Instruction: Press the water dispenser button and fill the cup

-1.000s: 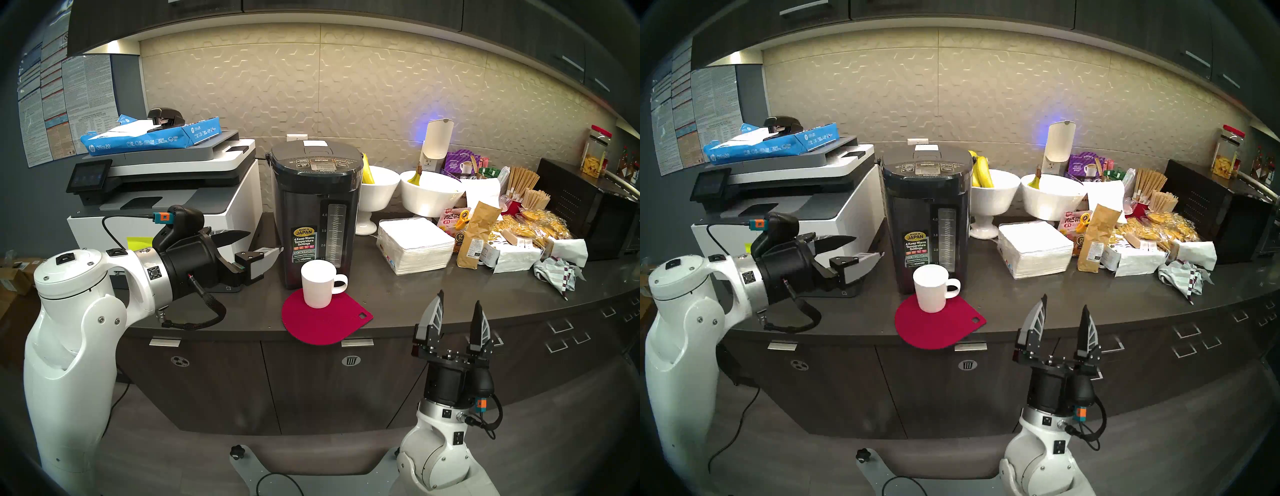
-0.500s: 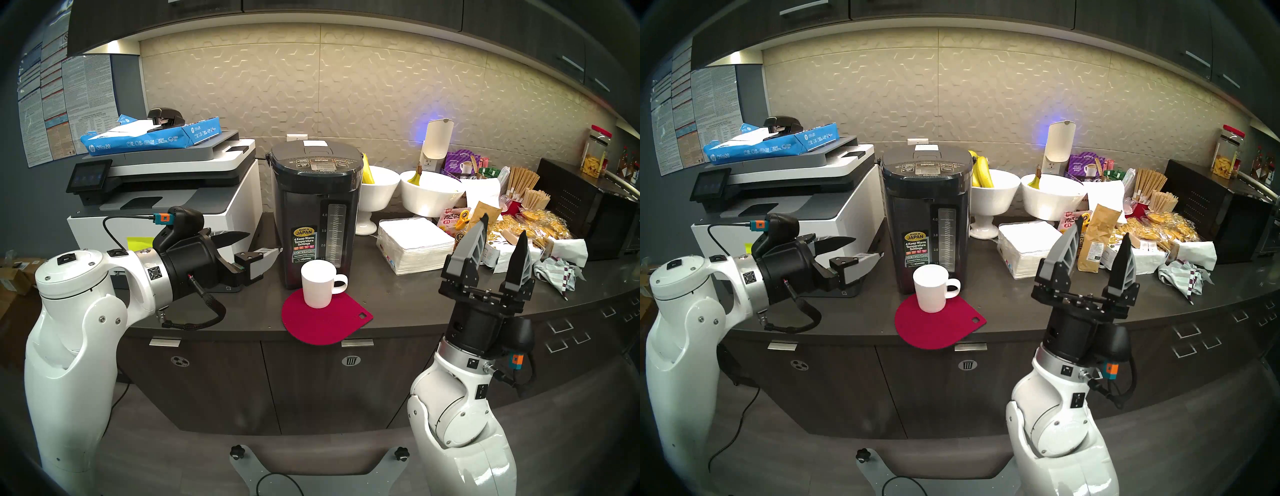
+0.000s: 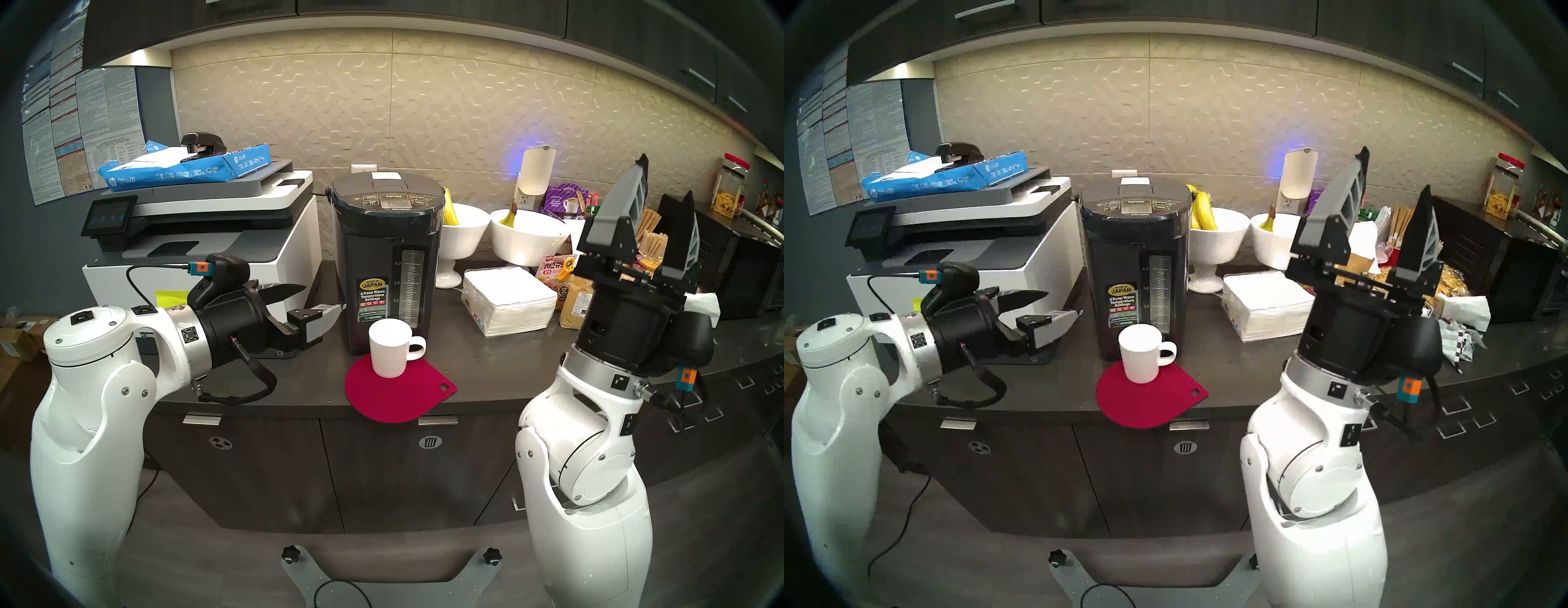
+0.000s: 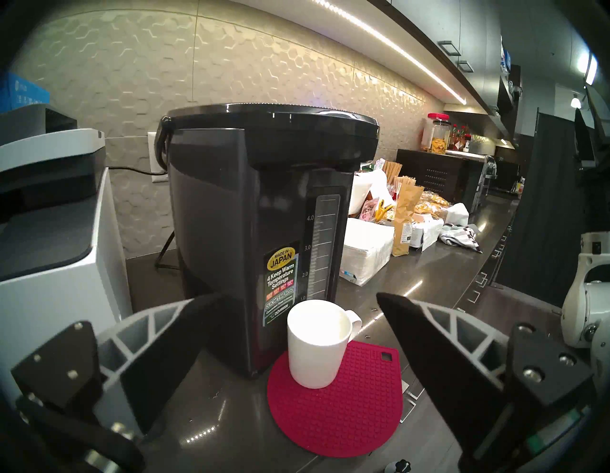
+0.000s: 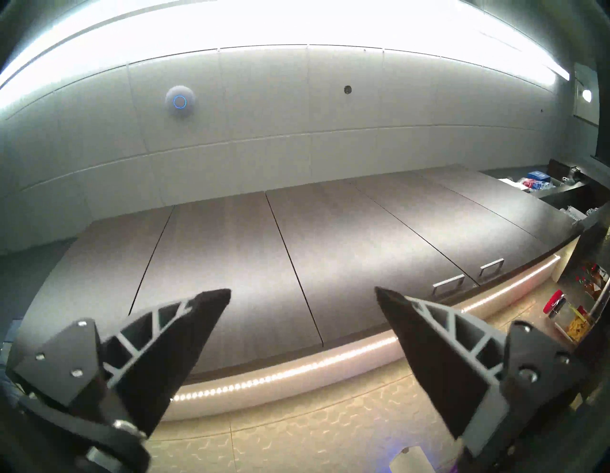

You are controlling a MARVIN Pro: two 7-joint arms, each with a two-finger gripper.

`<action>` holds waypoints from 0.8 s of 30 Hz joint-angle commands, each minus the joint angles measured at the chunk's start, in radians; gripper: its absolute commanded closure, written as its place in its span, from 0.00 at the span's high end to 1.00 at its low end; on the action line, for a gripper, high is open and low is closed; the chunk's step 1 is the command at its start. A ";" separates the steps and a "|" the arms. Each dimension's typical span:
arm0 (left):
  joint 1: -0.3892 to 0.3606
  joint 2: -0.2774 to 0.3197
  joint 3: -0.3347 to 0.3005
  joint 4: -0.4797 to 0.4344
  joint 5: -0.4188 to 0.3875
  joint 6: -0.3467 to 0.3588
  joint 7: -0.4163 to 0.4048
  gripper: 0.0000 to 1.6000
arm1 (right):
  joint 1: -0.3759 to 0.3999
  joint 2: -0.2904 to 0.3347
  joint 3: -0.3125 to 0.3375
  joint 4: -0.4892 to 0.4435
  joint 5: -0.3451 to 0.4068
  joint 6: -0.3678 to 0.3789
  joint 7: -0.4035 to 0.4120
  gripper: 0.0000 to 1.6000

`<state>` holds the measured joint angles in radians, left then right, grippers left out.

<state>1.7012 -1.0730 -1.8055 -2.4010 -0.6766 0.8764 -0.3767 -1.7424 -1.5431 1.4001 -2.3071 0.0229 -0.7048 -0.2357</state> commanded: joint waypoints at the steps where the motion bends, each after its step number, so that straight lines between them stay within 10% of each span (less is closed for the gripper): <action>1: -0.004 0.001 0.000 -0.010 -0.001 -0.002 -0.002 1.00 | 0.119 -0.013 -0.006 -0.040 -0.001 0.127 0.015 1.00; 24: -0.005 0.000 0.000 -0.012 -0.001 -0.002 -0.002 1.00 | 0.359 -0.007 0.035 -0.029 -0.033 0.578 0.099 1.00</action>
<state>1.7011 -1.0745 -1.8054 -2.4011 -0.6767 0.8764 -0.3769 -1.4885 -1.5551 1.4196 -2.3228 -0.0066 -0.2312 -0.1638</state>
